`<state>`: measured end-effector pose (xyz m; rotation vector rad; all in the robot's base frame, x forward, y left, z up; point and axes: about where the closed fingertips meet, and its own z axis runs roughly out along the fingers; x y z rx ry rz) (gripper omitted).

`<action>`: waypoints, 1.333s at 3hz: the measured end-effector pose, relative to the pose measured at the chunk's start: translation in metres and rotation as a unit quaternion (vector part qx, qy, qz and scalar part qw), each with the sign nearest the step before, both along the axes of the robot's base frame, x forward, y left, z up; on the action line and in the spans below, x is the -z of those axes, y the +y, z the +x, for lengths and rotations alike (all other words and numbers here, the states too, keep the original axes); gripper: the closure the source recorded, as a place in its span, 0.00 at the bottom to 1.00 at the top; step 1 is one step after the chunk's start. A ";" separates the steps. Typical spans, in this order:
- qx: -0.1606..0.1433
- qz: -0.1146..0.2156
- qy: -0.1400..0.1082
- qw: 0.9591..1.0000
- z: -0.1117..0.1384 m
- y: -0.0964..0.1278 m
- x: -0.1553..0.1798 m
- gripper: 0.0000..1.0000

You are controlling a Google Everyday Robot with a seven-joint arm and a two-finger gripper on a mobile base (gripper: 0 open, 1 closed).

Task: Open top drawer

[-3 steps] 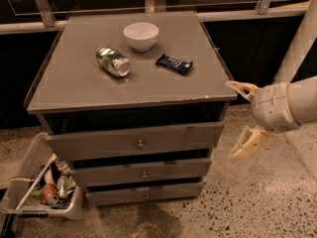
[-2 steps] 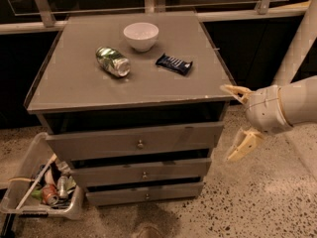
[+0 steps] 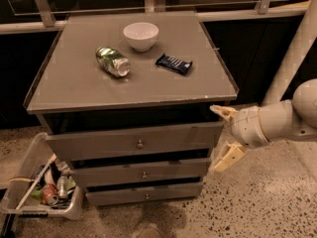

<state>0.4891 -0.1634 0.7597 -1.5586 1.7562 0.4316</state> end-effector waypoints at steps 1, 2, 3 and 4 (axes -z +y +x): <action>0.008 0.012 0.029 0.999 0.012 0.002 0.037 0.00; 0.004 0.011 0.028 1.000 0.021 0.009 0.044 0.00; 0.003 0.016 0.028 0.999 0.042 0.017 0.058 0.00; 0.003 0.020 0.025 0.999 0.063 0.022 0.069 0.00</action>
Offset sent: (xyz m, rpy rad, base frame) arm 0.0101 0.0017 -0.0309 0.0200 0.0483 -0.0154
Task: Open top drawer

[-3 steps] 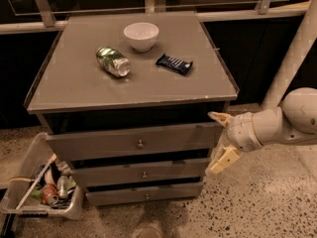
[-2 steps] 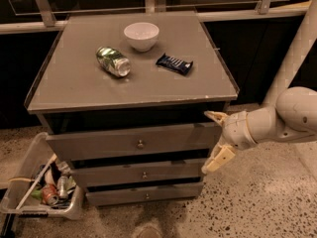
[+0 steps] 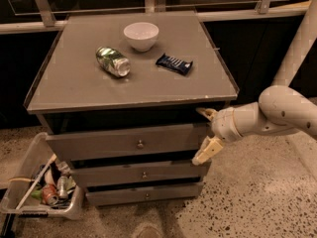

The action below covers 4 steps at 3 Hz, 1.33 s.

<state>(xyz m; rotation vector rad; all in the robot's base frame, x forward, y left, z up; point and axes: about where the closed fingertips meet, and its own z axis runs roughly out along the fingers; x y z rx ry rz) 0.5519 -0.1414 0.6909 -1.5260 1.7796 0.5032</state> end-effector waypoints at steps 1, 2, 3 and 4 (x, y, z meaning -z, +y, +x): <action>-0.001 0.000 -0.003 1.000 0.013 0.005 0.009 0.00; -0.003 -0.001 -0.011 1.000 0.025 0.009 0.014 0.00; -0.012 -0.001 -0.018 1.000 0.036 0.014 0.024 0.00; -0.016 -0.001 -0.020 1.000 0.045 0.016 0.036 0.00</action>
Offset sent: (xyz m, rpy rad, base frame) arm 0.0385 0.0079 -0.0187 -0.0077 -0.0450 0.0039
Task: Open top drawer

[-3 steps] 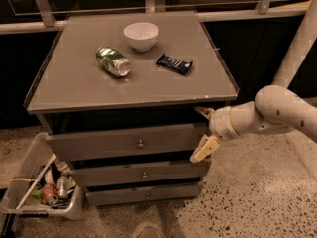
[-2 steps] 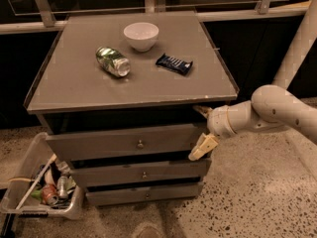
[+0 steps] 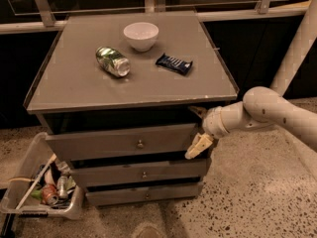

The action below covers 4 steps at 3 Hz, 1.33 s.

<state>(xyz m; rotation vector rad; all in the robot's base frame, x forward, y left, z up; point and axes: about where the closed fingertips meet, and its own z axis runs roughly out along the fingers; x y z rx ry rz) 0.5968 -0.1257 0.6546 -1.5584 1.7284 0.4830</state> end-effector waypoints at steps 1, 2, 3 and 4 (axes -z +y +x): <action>0.001 -0.001 0.003 1.000 0.008 0.000 0.014 0.00; 0.001 -0.001 0.003 1.000 0.008 0.000 0.014 0.18; 0.000 -0.001 0.003 1.000 0.008 0.000 0.014 0.42; -0.003 0.002 0.002 1.000 0.000 -0.002 0.009 0.65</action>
Offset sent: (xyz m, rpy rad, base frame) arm 0.0067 0.0000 -0.0119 -0.0024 0.0046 -0.0009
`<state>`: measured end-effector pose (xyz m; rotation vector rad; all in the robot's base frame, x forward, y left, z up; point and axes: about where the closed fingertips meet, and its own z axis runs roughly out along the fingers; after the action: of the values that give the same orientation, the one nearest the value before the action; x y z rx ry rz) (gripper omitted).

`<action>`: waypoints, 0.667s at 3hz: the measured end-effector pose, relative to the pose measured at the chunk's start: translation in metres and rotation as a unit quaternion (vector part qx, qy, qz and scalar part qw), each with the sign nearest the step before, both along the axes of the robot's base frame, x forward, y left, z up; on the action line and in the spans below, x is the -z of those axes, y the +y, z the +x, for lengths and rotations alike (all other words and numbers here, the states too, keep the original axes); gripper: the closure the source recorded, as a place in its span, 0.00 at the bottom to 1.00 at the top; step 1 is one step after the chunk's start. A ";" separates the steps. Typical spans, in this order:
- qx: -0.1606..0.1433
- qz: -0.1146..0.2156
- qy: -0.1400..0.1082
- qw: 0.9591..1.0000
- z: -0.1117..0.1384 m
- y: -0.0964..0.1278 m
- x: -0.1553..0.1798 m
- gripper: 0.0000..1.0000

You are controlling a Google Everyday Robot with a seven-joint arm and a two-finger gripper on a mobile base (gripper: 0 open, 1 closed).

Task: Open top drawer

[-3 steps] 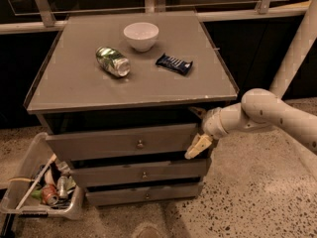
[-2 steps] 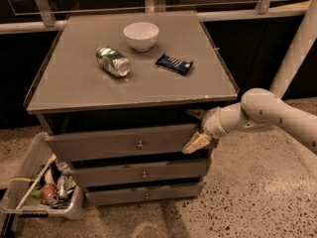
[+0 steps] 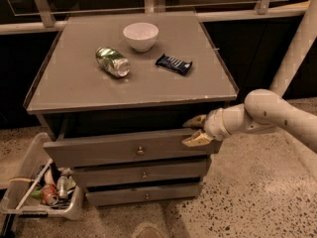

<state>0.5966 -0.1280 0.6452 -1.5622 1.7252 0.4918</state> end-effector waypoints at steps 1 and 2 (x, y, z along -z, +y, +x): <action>0.005 0.000 0.001 1.000 -0.013 -0.004 -0.001 0.88; 0.006 0.000 0.001 1.000 -0.014 -0.004 -0.003 1.00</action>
Offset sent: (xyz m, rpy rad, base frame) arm -0.2647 -0.0717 0.0128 0.0022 0.0189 -0.2864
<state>0.5821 -0.1322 0.6477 -1.5495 1.7356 0.4883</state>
